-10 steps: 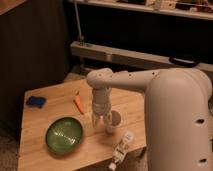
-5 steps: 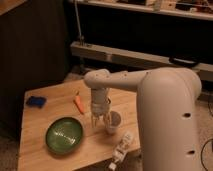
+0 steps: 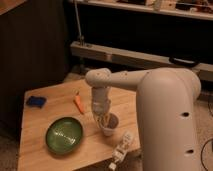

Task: Pick up the ceramic cup

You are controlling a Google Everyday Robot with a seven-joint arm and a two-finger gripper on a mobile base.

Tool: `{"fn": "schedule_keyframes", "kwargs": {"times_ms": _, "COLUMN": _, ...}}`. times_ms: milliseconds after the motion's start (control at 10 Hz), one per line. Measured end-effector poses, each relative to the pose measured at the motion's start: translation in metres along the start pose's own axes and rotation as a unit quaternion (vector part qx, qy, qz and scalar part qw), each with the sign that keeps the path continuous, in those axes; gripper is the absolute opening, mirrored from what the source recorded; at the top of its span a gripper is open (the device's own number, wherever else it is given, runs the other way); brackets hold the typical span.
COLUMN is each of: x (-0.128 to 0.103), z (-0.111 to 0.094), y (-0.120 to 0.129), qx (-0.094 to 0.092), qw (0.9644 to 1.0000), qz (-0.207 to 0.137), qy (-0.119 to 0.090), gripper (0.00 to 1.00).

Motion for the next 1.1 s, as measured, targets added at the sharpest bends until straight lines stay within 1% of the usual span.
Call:
{"fn": "schedule_keyframes", "kwargs": {"times_ms": 100, "x": 0.000, "z": -0.005, "y": -0.001, "qx": -0.006, "qw": 1.0000, "qz": 0.002, "qy": -0.006, "gripper": 0.01}}
{"fn": "schedule_keyframes", "kwargs": {"times_ms": 200, "x": 0.001, "z": -0.010, "y": -0.002, "qx": -0.010, "qw": 0.9999, "qz": 0.002, "qy": -0.011, "gripper": 0.00}}
{"fn": "schedule_keyframes", "kwargs": {"times_ms": 300, "x": 0.003, "z": -0.023, "y": -0.001, "qx": -0.014, "qw": 0.9996, "qz": -0.002, "qy": -0.024, "gripper": 0.00}}
{"fn": "schedule_keyframes", "kwargs": {"times_ms": 500, "x": 0.007, "z": -0.053, "y": 0.007, "qx": -0.011, "qw": 0.9985, "qz": -0.018, "qy": -0.051, "gripper": 0.00}}
{"fn": "schedule_keyframes", "kwargs": {"times_ms": 600, "x": 0.008, "z": -0.075, "y": 0.011, "qx": -0.010, "qw": 0.9970, "qz": -0.028, "qy": -0.072, "gripper": 0.00}}
{"fn": "schedule_keyframes", "kwargs": {"times_ms": 800, "x": 0.010, "z": -0.123, "y": 0.026, "qx": -0.021, "qw": 0.9921, "qz": -0.056, "qy": -0.111, "gripper": 0.00}}
{"fn": "schedule_keyframes", "kwargs": {"times_ms": 900, "x": 0.011, "z": -0.146, "y": 0.035, "qx": -0.029, "qw": 0.9885, "qz": -0.074, "qy": -0.129, "gripper": 0.00}}
{"fn": "schedule_keyframes", "kwargs": {"times_ms": 1000, "x": 0.010, "z": -0.165, "y": 0.044, "qx": -0.044, "qw": 0.9842, "qz": -0.096, "qy": -0.142, "gripper": 0.00}}
{"fn": "schedule_keyframes", "kwargs": {"times_ms": 1100, "x": 0.010, "z": -0.173, "y": 0.047, "qx": -0.050, "qw": 0.9823, "qz": -0.104, "qy": -0.147, "gripper": 0.00}}
